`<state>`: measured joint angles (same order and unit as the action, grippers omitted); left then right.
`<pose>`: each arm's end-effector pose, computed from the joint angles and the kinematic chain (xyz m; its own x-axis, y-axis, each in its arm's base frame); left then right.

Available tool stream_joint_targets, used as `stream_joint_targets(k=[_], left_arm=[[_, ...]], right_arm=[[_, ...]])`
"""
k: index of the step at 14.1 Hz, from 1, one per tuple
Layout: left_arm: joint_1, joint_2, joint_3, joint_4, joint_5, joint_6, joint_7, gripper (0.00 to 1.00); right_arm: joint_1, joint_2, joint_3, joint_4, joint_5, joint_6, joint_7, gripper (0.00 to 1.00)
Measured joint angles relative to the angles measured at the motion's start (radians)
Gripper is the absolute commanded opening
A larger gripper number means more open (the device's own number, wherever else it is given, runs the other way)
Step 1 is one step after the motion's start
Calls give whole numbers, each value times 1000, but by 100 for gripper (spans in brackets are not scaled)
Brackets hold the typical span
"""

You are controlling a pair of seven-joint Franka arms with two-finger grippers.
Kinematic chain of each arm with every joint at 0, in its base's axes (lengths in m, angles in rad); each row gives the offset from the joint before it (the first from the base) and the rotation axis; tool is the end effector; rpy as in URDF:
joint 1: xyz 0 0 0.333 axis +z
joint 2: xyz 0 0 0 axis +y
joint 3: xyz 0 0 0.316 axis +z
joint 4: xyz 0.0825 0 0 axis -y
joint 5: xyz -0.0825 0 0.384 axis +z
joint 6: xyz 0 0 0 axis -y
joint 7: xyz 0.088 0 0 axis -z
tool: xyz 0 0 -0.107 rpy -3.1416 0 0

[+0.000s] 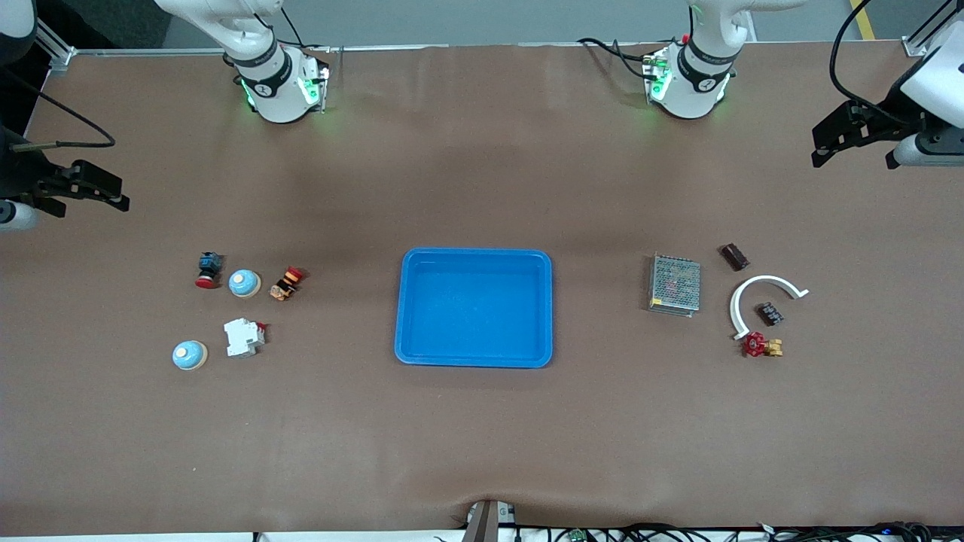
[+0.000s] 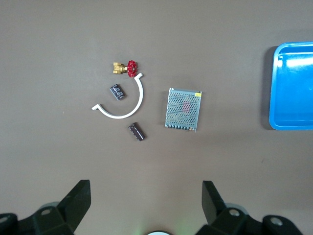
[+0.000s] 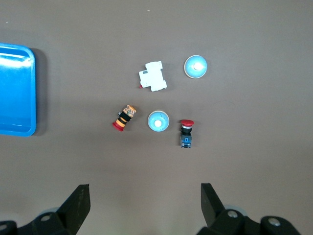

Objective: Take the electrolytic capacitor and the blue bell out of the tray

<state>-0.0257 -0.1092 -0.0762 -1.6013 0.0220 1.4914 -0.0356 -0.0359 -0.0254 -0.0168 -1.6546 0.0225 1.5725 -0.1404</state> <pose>0.5093 -0.0521 0.6614 0.9979 -0.0641 0.0001 -0.0640 -0.9975 -0.0302 0.5438 -0.0264 0.5991 0.9947 0.0876 -0.0529 0.0861 -0.9958 -0.0306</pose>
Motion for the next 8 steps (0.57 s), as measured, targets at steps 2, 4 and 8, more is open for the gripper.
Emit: stream_joint_targets(k=[2,4,8], left_arm=[[9,-7,1,-5,0,1,12,100],[14,-8,2,-3,0,4,16,100],[14,-9,2,3,0,5,16,100]], right_arm=[[10,-25,-2,-24,-1,14,0,100],[10,-53,-6,-52,-2,27,0,100],[10,-96,-12,-95,-7,48,0,100]])
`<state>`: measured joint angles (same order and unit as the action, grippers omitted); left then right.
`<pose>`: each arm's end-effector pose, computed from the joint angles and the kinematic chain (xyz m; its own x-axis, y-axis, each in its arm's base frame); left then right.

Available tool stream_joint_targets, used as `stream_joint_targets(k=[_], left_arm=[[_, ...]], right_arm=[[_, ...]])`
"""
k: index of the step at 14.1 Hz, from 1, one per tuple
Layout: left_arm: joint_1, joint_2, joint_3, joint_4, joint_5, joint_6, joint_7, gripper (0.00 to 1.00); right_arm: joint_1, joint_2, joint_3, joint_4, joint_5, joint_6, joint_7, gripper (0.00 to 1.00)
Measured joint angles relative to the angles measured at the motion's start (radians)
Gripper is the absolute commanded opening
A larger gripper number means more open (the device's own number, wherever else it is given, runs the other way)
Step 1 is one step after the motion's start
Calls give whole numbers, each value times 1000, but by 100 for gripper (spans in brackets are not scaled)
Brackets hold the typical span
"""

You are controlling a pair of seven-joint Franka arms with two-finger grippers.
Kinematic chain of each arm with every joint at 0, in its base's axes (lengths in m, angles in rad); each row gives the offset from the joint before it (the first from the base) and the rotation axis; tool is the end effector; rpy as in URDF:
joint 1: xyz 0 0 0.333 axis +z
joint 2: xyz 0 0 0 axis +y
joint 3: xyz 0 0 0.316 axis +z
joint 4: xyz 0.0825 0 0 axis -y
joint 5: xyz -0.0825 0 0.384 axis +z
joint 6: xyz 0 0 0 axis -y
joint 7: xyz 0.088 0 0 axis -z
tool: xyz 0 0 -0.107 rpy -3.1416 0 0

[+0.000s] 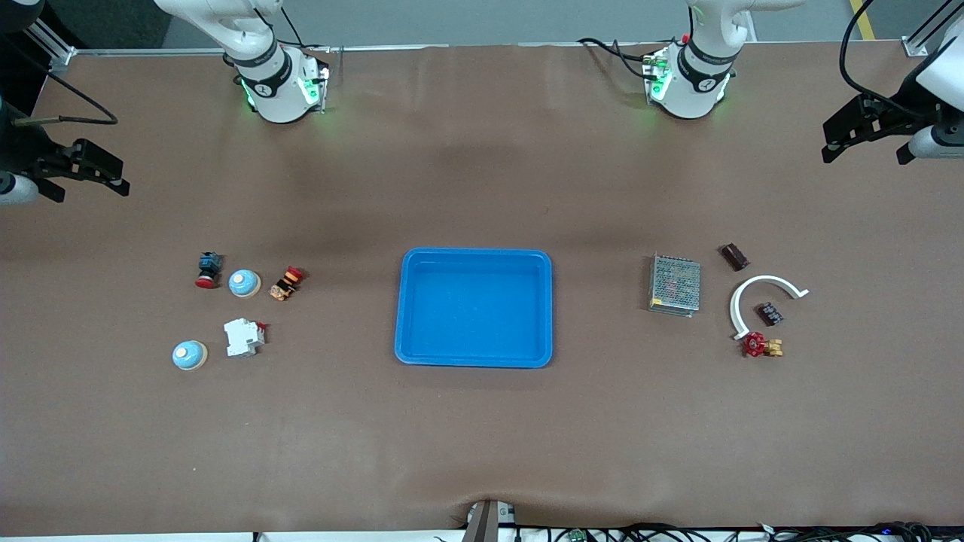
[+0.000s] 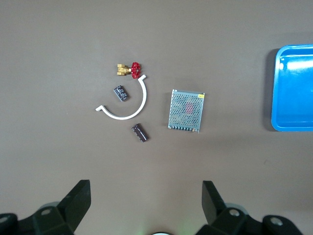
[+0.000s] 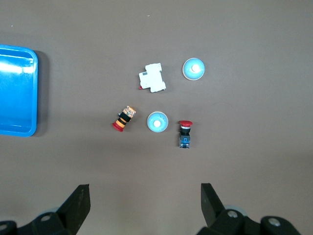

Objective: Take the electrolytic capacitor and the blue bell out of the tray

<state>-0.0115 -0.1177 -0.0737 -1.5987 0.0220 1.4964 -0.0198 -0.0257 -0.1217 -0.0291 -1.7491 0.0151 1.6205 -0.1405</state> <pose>0.5078 -0.0435 0.6673 0.9979 -0.0633 0.0157 -0.0628 -0.9976 -0.0302 0.5181 -0.0277 0.6097 0.9964 0.0851 -0.0043 0.0850 -0.9962 -0.0194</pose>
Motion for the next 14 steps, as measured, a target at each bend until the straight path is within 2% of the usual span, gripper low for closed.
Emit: stream_joint_targets(k=[9,14], left_arm=[[0,1,-1,7,0,4,0,100],[-1,2,-4,7,0,3,-7,100]], right_arm=[[3,4,0,-18,0,64,0,100],[20,85,1,51,-25,57,22,100]])
